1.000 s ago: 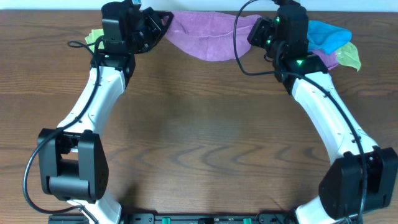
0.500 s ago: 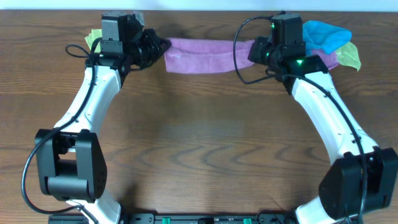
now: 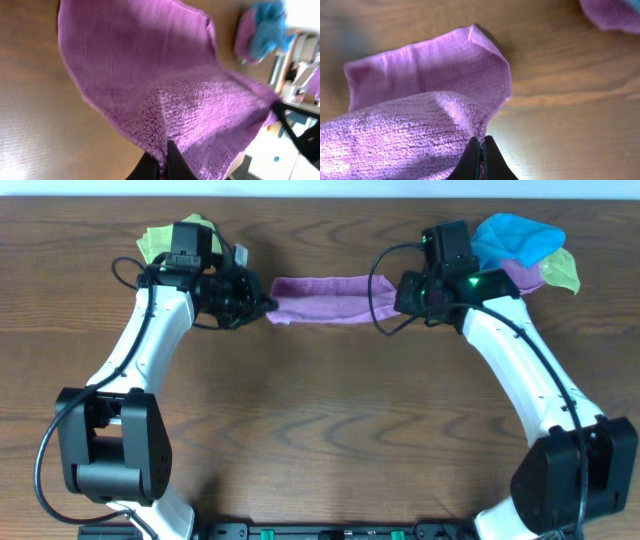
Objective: Fold the cloth
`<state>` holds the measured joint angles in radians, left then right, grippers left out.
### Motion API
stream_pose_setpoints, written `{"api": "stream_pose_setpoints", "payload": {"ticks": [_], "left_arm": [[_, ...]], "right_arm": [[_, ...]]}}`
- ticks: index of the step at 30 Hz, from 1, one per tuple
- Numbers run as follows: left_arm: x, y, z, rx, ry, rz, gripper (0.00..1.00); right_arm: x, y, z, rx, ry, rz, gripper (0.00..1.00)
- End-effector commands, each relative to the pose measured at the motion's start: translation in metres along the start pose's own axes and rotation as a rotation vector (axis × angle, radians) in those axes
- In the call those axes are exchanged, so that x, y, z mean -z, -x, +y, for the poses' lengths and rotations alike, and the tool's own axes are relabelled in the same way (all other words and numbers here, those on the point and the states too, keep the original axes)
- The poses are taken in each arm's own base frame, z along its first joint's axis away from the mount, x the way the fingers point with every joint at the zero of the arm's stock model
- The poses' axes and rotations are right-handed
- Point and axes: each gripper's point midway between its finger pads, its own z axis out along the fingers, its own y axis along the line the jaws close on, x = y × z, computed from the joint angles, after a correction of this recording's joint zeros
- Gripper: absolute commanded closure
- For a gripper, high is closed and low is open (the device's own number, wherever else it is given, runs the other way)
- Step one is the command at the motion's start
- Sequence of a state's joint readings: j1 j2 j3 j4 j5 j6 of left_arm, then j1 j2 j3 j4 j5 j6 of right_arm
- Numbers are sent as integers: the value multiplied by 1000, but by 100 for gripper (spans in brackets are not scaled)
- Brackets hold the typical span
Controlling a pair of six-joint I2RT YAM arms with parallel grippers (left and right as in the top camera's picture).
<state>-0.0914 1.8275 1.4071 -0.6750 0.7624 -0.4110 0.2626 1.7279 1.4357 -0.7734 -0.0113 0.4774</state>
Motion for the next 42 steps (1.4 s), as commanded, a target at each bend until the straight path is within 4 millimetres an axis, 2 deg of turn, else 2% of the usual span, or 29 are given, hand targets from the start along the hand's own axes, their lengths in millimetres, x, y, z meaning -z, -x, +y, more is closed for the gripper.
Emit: {"api": "stream_pose_setpoints", "payload": {"ticks": [1, 8, 16, 23, 29, 36, 42], "left_arm": [[2, -9, 9, -104, 36, 40, 94], [-6, -45, 38, -53, 94, 155, 94], [-25, -93, 79, 47, 132, 268, 94], [-33, -121, 98, 98, 138, 325, 94], [-36, -141, 111, 112, 150, 368, 94], [-37, -164, 125, 108, 157, 420, 94], [-35, -169, 124, 121, 153, 433, 94]], "right_arm": [[-3, -9, 3, 30, -26, 21, 99], [-25, -54, -17, 33, -94, 131, 99], [-38, -91, -26, 58, -123, 212, 99], [-47, -132, -29, 78, -153, 292, 99], [-56, -167, -42, 62, -191, 350, 99], [-49, -190, -55, 55, -204, 368, 99], [-36, -206, -65, 57, -196, 358, 99]]}}
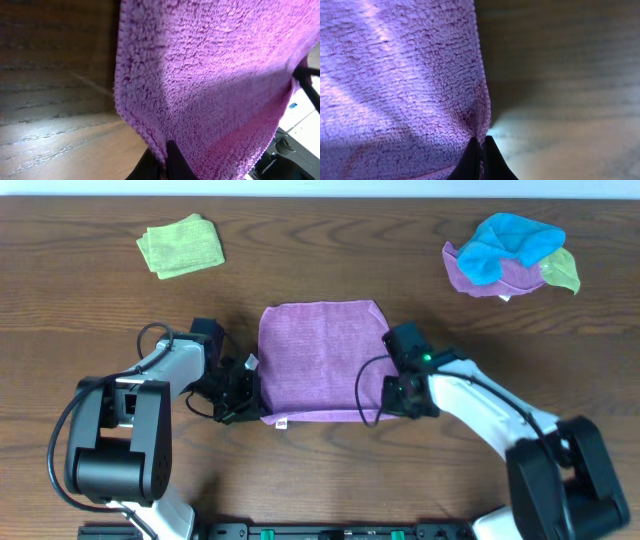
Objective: Fold the cloth
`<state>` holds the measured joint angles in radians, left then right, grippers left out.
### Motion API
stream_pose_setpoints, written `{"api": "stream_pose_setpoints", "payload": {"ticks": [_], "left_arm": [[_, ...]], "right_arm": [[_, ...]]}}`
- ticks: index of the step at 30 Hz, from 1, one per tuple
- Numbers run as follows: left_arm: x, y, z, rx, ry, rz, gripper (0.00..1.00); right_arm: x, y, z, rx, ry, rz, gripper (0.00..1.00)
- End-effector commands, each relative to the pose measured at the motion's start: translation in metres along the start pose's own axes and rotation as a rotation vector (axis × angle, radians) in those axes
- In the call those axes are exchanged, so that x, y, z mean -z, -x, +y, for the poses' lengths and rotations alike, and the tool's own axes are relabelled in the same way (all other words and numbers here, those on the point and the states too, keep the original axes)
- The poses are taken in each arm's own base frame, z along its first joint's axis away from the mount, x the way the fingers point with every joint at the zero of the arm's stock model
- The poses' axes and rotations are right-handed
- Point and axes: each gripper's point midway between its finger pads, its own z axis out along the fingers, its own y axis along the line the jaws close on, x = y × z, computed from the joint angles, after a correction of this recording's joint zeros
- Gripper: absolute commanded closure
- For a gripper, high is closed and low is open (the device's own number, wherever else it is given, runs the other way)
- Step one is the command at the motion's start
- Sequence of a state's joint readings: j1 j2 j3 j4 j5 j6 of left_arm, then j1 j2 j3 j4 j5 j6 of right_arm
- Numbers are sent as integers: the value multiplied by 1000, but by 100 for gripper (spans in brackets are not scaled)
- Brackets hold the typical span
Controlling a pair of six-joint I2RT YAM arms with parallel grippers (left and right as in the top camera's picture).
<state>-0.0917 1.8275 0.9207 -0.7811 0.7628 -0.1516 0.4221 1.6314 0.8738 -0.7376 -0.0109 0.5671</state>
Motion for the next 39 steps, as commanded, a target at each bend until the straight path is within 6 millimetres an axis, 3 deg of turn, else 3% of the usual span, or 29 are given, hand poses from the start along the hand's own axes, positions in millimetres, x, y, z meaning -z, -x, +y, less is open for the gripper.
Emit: {"api": "stream_pose_setpoints", "payload": {"ticks": [1, 11, 26, 39], "left_arm": [[0, -4, 3, -5, 3, 15, 94], [21, -2, -22, -18, -55, -70, 94], [50, 72, -56, 39, -167, -387, 94], [79, 118, -73, 34, -215, -607, 94]], "right_arm": [[7, -4, -8, -12, -14, -46, 99], [32, 20, -4, -16, 29, -208, 99], [55, 83, 7, -18, 76, -480, 99], [74, 128, 7, -78, 135, -650, 99]]}}
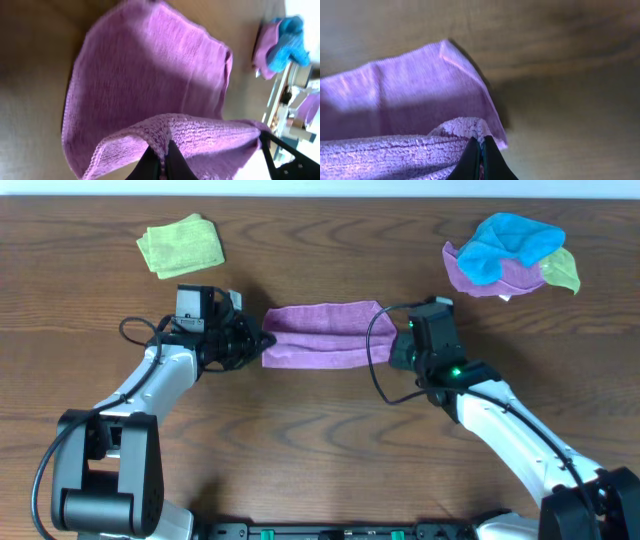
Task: Fold the cloth
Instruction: 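Lay the folded purple strip on the table and open both grippers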
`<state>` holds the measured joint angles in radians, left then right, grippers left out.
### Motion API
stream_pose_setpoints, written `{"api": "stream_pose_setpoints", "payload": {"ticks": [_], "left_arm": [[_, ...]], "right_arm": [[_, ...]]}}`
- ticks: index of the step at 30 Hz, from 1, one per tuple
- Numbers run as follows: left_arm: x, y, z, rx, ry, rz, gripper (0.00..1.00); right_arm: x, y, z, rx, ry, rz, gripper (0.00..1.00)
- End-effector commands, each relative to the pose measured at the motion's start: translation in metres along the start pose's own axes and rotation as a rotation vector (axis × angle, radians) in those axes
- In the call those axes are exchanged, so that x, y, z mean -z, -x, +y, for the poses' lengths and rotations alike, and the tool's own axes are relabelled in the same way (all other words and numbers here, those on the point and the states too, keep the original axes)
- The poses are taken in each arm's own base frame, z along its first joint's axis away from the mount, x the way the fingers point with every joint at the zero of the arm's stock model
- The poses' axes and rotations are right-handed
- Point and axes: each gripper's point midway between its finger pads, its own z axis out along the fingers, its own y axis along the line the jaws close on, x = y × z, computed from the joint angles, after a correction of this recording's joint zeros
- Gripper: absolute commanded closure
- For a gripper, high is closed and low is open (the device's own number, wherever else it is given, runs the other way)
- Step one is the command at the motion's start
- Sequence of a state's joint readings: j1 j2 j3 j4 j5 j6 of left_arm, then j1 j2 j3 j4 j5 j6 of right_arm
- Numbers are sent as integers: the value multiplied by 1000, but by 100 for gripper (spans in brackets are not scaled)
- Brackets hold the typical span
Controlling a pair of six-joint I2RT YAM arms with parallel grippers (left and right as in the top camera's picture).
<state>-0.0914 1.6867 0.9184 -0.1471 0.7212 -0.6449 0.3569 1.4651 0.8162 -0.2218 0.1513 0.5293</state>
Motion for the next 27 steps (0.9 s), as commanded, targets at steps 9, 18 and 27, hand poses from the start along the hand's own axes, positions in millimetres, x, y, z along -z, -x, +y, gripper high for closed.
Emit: {"api": "stream_pose_setpoints", "payload": {"ticks": [9, 18, 27], "left_arm": [[7, 43, -3, 23, 28, -205, 94], [6, 57, -3, -20, 87, -305, 94], [-11, 73, 5, -20, 80, -350, 94]], "right_arm": [[-28, 11, -3, 3, -16, -59, 99], [-42, 28, 4, -2, 15, -131, 99], [-57, 38, -1, 9, -5, -132, 99]]}}
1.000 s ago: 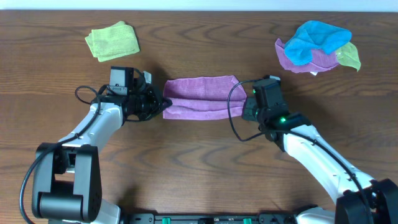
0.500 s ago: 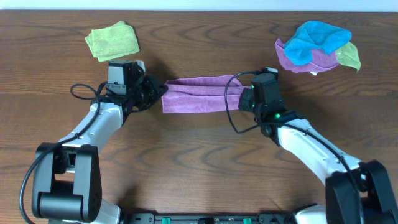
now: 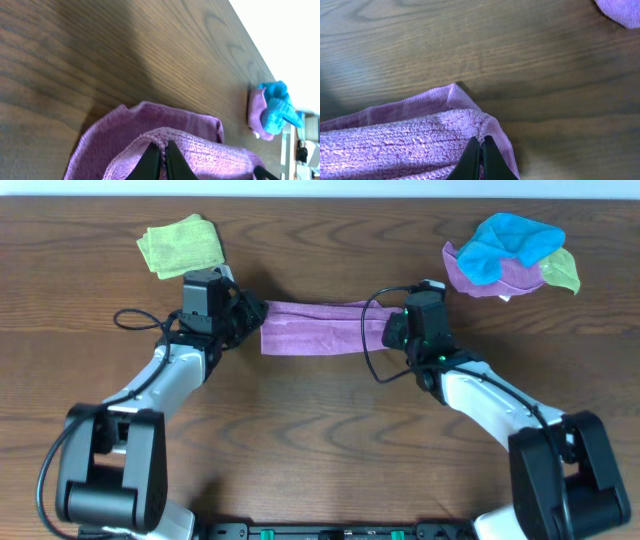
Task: Fold the cloth
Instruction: 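Lay the folded purple strip on the table and open both grippers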
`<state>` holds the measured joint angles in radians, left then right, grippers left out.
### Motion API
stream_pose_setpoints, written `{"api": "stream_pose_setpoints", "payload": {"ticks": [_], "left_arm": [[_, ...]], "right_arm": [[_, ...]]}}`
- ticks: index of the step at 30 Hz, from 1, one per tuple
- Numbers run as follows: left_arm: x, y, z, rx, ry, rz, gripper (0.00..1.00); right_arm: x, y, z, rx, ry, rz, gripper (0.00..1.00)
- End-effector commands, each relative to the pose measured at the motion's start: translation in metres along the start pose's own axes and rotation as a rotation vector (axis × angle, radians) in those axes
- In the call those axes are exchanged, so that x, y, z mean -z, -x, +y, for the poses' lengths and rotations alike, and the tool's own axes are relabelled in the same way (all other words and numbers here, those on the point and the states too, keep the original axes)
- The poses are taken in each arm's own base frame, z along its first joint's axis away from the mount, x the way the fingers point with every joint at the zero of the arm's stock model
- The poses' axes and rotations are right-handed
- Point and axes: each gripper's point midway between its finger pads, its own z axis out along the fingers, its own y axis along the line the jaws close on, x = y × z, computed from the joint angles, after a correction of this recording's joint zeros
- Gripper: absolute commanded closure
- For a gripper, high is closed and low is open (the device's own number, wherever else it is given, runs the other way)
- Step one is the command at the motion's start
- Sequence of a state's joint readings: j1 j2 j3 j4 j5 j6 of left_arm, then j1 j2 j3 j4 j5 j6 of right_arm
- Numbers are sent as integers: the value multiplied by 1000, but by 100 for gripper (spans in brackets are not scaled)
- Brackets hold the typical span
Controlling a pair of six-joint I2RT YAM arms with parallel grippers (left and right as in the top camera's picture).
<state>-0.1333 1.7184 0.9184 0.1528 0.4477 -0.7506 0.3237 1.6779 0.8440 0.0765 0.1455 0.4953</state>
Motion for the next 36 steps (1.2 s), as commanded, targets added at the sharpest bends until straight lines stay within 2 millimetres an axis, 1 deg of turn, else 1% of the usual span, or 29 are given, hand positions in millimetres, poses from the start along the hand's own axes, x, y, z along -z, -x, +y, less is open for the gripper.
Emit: {"api": "stream_pose_setpoints", "payload": {"ticks": [1, 6, 8, 14, 19, 23, 27, 31, 36], "left_arm": [[-13, 5, 22, 30, 57, -25, 94], [-21, 10, 23, 19, 42, -48, 94], [-21, 13, 26, 19, 57, -64, 94], [-22, 16, 33, 21, 90, -86, 94], [-34, 13, 43, 23, 93, -79, 94], [-40, 14, 44, 20, 81, -84, 94], [-41, 14, 46, 19, 89, -88, 94], [-43, 13, 51, 8, 103, -86, 94], [-46, 10, 58, 9, 119, -80, 94]], "right_arm": [[-7, 14, -8, 25, -40, -35, 99], [-18, 16, -9, 28, -41, -44, 99], [-24, 15, -11, 25, -48, -37, 99], [-37, 18, -8, 39, -52, -32, 99], [-40, 23, -6, 57, -47, -45, 99], [-41, 23, -10, 76, -71, -51, 99], [-46, 20, -18, 78, -89, -42, 99], [-57, 15, -25, 71, -100, -38, 99], [-63, 8, -28, 74, -106, -24, 99]]}}
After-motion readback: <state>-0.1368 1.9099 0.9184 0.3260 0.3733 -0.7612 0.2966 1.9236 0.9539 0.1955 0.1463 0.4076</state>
